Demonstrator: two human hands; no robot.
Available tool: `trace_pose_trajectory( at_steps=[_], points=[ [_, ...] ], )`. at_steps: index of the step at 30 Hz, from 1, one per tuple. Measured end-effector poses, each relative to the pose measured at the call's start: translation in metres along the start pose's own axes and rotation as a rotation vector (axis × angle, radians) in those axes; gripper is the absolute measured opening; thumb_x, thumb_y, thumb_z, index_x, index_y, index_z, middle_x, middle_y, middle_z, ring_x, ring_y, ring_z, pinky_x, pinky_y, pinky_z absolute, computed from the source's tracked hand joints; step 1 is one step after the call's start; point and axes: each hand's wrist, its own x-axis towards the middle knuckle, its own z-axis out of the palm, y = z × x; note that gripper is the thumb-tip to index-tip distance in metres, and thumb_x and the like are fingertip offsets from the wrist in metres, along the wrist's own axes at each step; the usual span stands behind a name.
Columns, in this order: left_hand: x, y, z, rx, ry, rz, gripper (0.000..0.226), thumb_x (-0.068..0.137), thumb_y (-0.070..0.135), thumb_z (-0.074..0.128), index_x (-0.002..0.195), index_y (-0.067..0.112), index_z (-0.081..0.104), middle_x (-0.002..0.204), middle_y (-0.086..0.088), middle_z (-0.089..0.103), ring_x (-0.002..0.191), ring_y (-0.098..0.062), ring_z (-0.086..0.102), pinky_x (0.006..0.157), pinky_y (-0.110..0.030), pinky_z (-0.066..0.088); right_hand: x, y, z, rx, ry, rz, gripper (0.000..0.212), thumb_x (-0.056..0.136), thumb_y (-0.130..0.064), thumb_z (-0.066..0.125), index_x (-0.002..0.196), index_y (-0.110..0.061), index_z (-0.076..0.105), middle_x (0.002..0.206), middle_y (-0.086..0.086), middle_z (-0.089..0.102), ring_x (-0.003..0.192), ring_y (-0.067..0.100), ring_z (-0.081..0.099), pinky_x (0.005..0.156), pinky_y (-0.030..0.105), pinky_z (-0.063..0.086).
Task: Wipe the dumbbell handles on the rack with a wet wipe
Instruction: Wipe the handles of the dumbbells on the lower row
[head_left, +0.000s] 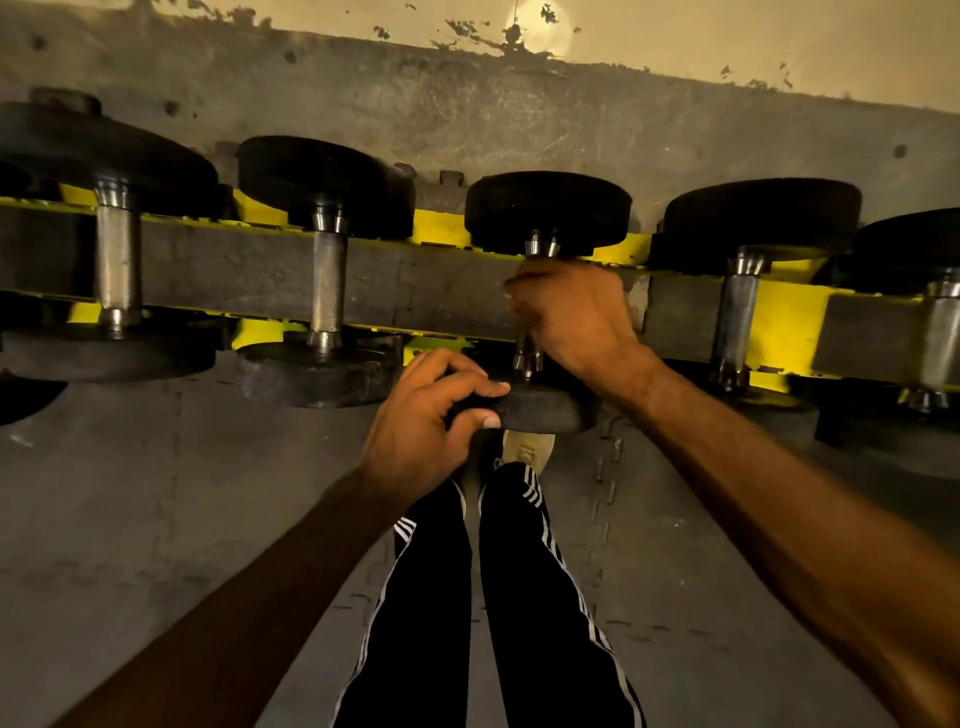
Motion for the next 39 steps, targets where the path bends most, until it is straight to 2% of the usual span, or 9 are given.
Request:
trace_pose_trajectory(
  at_steps=[4, 7, 10, 14, 17, 22, 27, 35, 39],
  points=[
    [-0.001, 0.008, 0.0, 0.027, -0.015, -0.063, 0.031, 0.078, 0.018, 0.077, 0.108, 0.022, 0.076, 0.107, 0.008, 0.06, 0.106, -0.02, 0.06, 0.092, -0.045, 0.051, 0.003, -0.017, -0.013, -0.147, -0.376, -0.105, 0.022, 0.094, -0.022, 0.052, 0.107, -0.018, 0.069, 0.106, 0.006, 0.068, 0.098, 0.028, 0.065, 0.073, 0.032, 0.046],
    [-0.003, 0.017, -0.004, 0.053, -0.023, -0.091, 0.031, 0.079, 0.018, 0.077, 0.11, 0.022, 0.075, 0.108, 0.01, 0.059, 0.107, -0.017, 0.059, 0.093, -0.039, 0.051, -0.009, -0.015, -0.027, -0.051, -0.444, -0.132, 0.018, 0.087, -0.02, 0.061, 0.103, -0.021, 0.071, 0.1, 0.006, 0.068, 0.097, 0.028, 0.063, 0.068, 0.029, 0.039],
    [-0.004, 0.021, -0.007, 0.084, -0.027, -0.107, 0.032, 0.08, 0.017, 0.08, 0.111, 0.025, 0.074, 0.108, 0.011, 0.058, 0.106, -0.015, 0.059, 0.091, -0.035, 0.051, -0.031, -0.006, -0.022, 0.184, -0.301, -0.015, 0.023, 0.081, -0.011, 0.066, 0.101, -0.02, 0.074, 0.1, 0.003, 0.071, 0.096, 0.023, 0.065, 0.077, 0.03, 0.05],
    [-0.003, 0.032, -0.01, 0.096, -0.053, -0.169, 0.036, 0.082, 0.022, 0.081, 0.116, 0.026, 0.071, 0.113, 0.01, 0.06, 0.109, -0.013, 0.059, 0.095, -0.036, 0.051, -0.071, -0.011, -0.024, 0.793, 0.126, 0.519, 0.021, 0.087, -0.007, 0.071, 0.103, -0.021, 0.073, 0.098, -0.011, 0.068, 0.092, 0.006, 0.063, 0.08, 0.021, 0.053],
    [-0.01, 0.059, -0.015, 0.037, -0.054, -0.2, 0.045, 0.084, 0.026, 0.079, 0.127, 0.026, 0.065, 0.12, 0.009, 0.064, 0.11, -0.007, 0.059, 0.099, -0.035, 0.051, -0.097, -0.033, -0.041, 1.27, 0.194, 0.77, 0.018, 0.091, -0.003, 0.066, 0.103, -0.015, 0.072, 0.095, 0.001, 0.07, 0.088, 0.018, 0.069, 0.074, 0.031, 0.061],
    [-0.03, 0.117, -0.031, -0.199, -0.081, -0.242, 0.054, 0.079, 0.033, 0.075, 0.132, 0.032, 0.064, 0.115, 0.011, 0.071, 0.106, -0.006, 0.067, 0.098, -0.04, 0.055, -0.143, -0.077, -0.091, 1.777, 0.189, 0.954, 0.016, 0.094, 0.003, 0.059, 0.101, -0.007, 0.07, 0.084, 0.014, 0.074, 0.072, 0.026, 0.069, 0.065, 0.027, 0.059],
    [-0.058, 0.184, -0.06, -0.269, -0.088, -0.176, 0.045, 0.082, 0.01, 0.081, 0.121, 0.03, 0.07, 0.112, 0.007, 0.072, 0.104, -0.005, 0.067, 0.097, -0.032, 0.055, -0.192, -0.109, -0.146, 1.86, 0.143, 0.975, 0.016, 0.095, -0.003, 0.058, 0.099, -0.012, 0.07, 0.088, 0.009, 0.075, 0.07, 0.015, 0.069, 0.057, 0.023, 0.05],
    [-0.099, 0.263, -0.099, -0.286, -0.1, -0.235, 0.026, 0.085, 0.014, 0.079, 0.109, 0.024, 0.077, 0.101, 0.011, 0.076, 0.096, -0.003, 0.07, 0.091, -0.035, 0.058, -0.251, -0.143, -0.216, 1.813, 0.292, 0.876, 0.013, 0.084, 0.005, 0.069, 0.093, -0.004, 0.072, 0.087, 0.015, 0.073, 0.069, 0.019, 0.069, 0.057, 0.023, 0.056],
    [-0.111, 0.293, -0.115, -0.265, -0.101, -0.205, 0.02, 0.085, 0.014, 0.08, 0.103, 0.023, 0.079, 0.096, 0.01, 0.076, 0.092, -0.005, 0.071, 0.086, -0.029, 0.058, -0.27, -0.155, -0.247, 1.733, 0.283, 0.803, 0.012, 0.084, 0.002, 0.071, 0.094, -0.005, 0.074, 0.09, 0.017, 0.074, 0.077, 0.023, 0.07, 0.062, 0.026, 0.057]
  ],
)
